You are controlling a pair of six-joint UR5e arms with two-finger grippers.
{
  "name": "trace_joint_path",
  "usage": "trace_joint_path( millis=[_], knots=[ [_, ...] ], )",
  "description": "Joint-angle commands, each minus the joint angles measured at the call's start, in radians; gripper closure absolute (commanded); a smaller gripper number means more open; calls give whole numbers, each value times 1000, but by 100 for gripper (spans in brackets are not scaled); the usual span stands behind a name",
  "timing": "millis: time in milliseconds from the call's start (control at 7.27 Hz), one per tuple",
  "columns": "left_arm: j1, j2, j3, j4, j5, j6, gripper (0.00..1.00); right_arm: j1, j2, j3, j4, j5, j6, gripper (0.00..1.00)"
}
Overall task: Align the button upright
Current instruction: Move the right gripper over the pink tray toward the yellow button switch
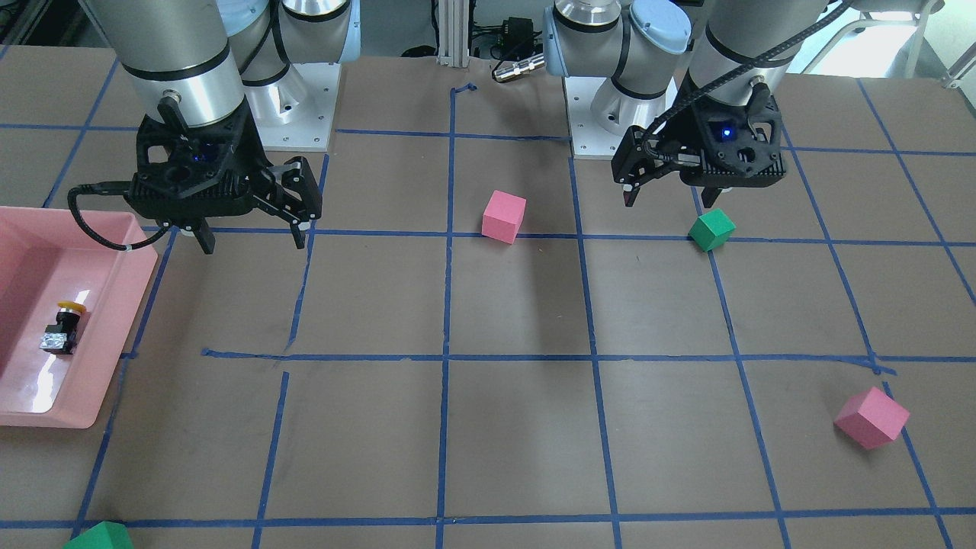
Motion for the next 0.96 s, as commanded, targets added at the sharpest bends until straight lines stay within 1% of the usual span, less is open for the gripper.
trace_joint_path(
  millis=[0,138,413,550,825],
  knots=[
    [-1,0,-4,-1,-1,0,0,-3,-4,2,-7,0,0,0],
    [-1,2,-4,-1,0,-1,0,-4,-4,2,-7,0,-2,0],
    [-1,3,-5,-4,0,-6,0,-4,-4,1,-62,5,-8,0],
    [-1,3,-5,-7,0,-6,0,-4,-6,1,-52,16,-2,0],
    [-1,5,-5,-10,0,-6,0,-1,-4,2,-51,2,-3,0]
  ],
)
